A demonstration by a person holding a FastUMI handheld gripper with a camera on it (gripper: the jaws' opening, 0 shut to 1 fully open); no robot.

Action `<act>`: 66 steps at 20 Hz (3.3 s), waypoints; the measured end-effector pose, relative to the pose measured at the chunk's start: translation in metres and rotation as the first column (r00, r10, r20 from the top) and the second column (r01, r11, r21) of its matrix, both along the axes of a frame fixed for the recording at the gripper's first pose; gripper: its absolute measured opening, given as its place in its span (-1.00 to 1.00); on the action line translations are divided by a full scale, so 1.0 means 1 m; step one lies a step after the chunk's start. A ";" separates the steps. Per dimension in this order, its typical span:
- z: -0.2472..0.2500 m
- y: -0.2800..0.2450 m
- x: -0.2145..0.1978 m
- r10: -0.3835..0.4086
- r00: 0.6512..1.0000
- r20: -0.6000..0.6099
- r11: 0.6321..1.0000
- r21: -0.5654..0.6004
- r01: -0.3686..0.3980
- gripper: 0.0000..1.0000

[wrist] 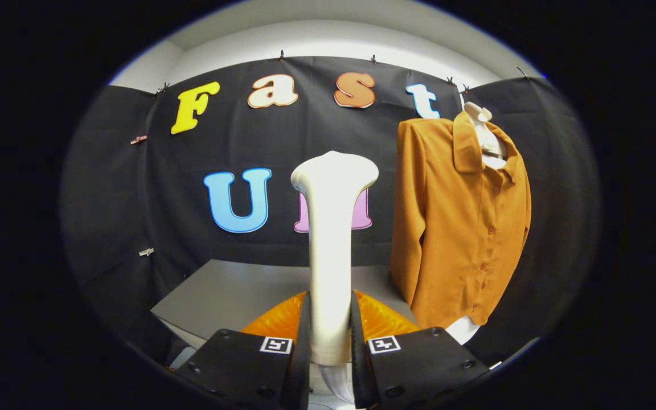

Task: Iron the clothes twice with a garment steamer, once on the left side and once on the right side.

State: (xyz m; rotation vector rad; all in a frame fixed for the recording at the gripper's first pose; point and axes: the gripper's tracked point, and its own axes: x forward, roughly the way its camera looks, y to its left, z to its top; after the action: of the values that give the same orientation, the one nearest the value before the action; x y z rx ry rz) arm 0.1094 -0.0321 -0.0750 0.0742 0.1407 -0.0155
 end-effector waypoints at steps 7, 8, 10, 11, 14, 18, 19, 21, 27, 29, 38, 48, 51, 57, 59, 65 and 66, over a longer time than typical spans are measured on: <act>0.061 -0.053 -0.028 -0.015 0.977 0.213 1.000 0.028 0.009 -0.33; 0.069 -0.062 -0.030 -0.022 0.970 0.244 0.999 0.034 0.015 -0.33; 0.083 -0.085 -0.032 -0.042 0.949 0.312 0.999 0.021 0.037 -0.33; 0.086 -0.097 -0.030 -0.052 0.938 0.342 0.999 0.016 0.049 -0.33; 0.085 -0.129 -0.024 -0.083 0.924 0.374 0.996 0.015 0.083 -0.34; 0.072 -0.172 -0.010 -0.133 0.917 0.376 0.991 0.031 0.131 -0.34; 0.066 -0.180 -0.004 -0.141 0.918 0.370 0.990 0.038 0.136 -0.34; 0.051 -0.195 0.007 -0.156 0.922 0.353 0.988 0.050 0.148 -0.34; 0.005 -0.214 0.032 -0.143 0.949 0.281 0.990 0.025 0.142 -0.33; -0.013 -0.214 0.033 -0.133 0.960 0.247 0.991 0.020 0.133 -0.33; -0.117 -0.211 0.015 -0.134 0.991 0.019 0.987 0.090 0.132 -0.33; -0.233 -0.199 -0.002 -0.146 0.958 -0.247 0.978 0.112 0.178 -0.33; -0.275 -0.194 -0.017 -0.142 0.934 -0.329 0.976 0.112 0.188 -0.32; -0.335 -0.189 -0.059 -0.138 0.884 -0.447 0.971 0.113 0.209 -0.32; -0.342 -0.187 -0.078 -0.137 0.877 -0.461 0.971 0.112 0.211 -0.32; -0.304 -0.189 -0.113 -0.152 0.903 -0.402 0.976 0.085 0.202 -0.32; -0.286 -0.191 -0.114 -0.155 0.914 -0.375 0.976 0.083 0.200 -0.32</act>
State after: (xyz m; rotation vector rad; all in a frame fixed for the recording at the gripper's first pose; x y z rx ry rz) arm -0.0050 -0.2235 -0.3605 0.2041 0.5106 -0.2048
